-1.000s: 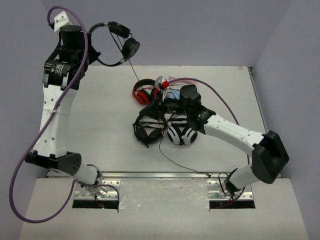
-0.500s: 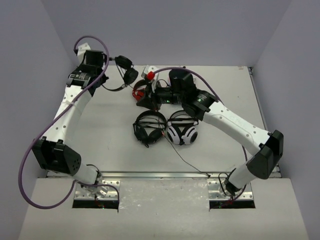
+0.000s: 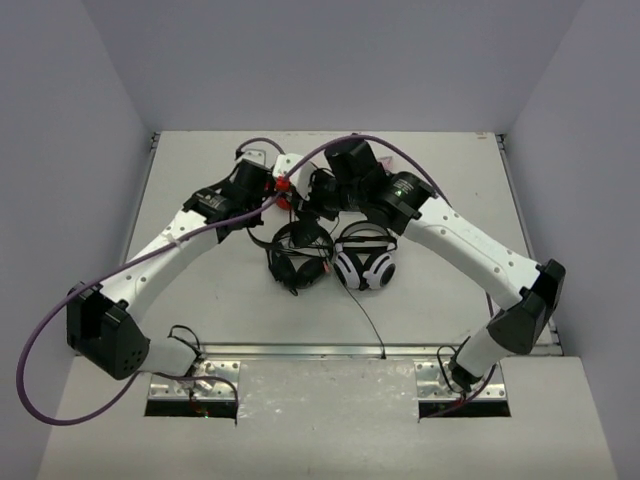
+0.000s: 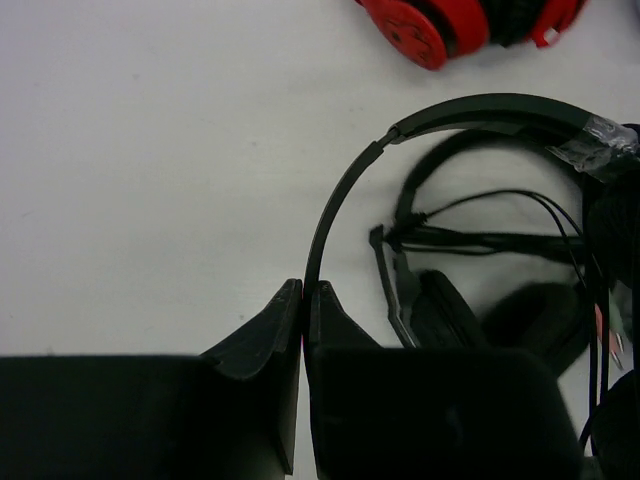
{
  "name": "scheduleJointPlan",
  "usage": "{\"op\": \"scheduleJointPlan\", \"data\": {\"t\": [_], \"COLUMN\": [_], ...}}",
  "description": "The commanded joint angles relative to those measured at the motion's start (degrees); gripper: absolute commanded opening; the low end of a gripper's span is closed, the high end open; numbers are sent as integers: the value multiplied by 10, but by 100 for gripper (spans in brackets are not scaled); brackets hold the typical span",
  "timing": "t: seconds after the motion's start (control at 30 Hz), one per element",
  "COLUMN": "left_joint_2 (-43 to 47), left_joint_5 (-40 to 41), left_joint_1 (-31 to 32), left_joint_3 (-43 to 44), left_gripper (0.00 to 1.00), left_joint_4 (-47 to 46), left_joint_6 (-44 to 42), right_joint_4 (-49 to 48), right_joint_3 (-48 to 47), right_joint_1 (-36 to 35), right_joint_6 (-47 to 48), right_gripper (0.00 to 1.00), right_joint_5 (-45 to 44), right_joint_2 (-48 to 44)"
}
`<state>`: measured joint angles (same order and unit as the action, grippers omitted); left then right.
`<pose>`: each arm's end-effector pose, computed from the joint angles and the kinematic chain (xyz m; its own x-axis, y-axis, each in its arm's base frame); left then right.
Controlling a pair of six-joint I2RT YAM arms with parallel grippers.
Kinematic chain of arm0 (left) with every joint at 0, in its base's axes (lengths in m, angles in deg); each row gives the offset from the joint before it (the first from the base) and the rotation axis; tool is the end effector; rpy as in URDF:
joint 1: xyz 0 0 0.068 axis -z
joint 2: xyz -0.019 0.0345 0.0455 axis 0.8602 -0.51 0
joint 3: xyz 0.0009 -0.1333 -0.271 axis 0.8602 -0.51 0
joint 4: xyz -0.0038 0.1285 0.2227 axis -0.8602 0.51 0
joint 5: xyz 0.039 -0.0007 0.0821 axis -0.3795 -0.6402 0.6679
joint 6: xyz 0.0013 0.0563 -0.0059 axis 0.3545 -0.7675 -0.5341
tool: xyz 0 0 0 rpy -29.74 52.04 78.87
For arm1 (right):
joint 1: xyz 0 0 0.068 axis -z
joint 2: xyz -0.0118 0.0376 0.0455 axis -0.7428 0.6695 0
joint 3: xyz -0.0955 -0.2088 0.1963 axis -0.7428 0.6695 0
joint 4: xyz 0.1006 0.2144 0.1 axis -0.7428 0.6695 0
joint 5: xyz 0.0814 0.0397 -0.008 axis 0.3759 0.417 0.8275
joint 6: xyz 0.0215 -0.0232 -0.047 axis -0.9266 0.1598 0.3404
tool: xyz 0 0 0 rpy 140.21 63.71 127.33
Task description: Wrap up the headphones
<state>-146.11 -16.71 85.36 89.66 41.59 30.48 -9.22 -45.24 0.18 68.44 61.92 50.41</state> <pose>0.2592 -0.1061 0.3512 -0.6974 0.1044 -0.7091 -0.0449 0.9810 0.1886 0.2400 0.2741 0.4299 0.0049 -0.5579 -0.8299 -0.8907 0.3749 -0.2573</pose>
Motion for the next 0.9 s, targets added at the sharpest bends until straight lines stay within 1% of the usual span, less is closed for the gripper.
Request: {"op": "scheduleJointPlan", "data": {"t": [0.0,0.07,0.1,0.2,0.3,0.37,0.5,0.6,0.77,0.87], "left_joint_2": [46,67,74,97,122,129,145,165,209,230], "left_joint_5": [-81,-118,-139,-153,-177,-158,-177,-206,-209,-201], "left_joint_1": [41,50,56,81,104,117,119,121,121,121], "left_joint_3": [-30,-52,-59,-76,-82,-80,-80,-85,-75,-63], "left_gripper": [0,0,0,0,0,0,0,0,0,0], "left_joint_4": [-53,-63,-74,-78,-82,-74,-76,-95,-120,-148], "left_joint_6": [-31,-34,-35,-43,-49,-51,-51,-57,-57,-44], "right_joint_4": [-83,-113,-148,-201,-226,-229,-227,-215,-211,-199], "right_joint_3": [52,72,92,117,118,118,109,97,127,133], "right_joint_1": [-3,-1,-1,9,30,42,66,92,112,129], "right_joint_6": [106,115,124,127,115,102,73,44,-6,-49], "right_gripper": [1,1,1,1,1,1,1,1,1,2], "right_joint_5": [-91,-128,-140,-166,-171,-161,-156,-145,-95,-3], "right_joint_2": [-47,-58,-59,-60,-53,-51,-39,-25,-35,-40]}}
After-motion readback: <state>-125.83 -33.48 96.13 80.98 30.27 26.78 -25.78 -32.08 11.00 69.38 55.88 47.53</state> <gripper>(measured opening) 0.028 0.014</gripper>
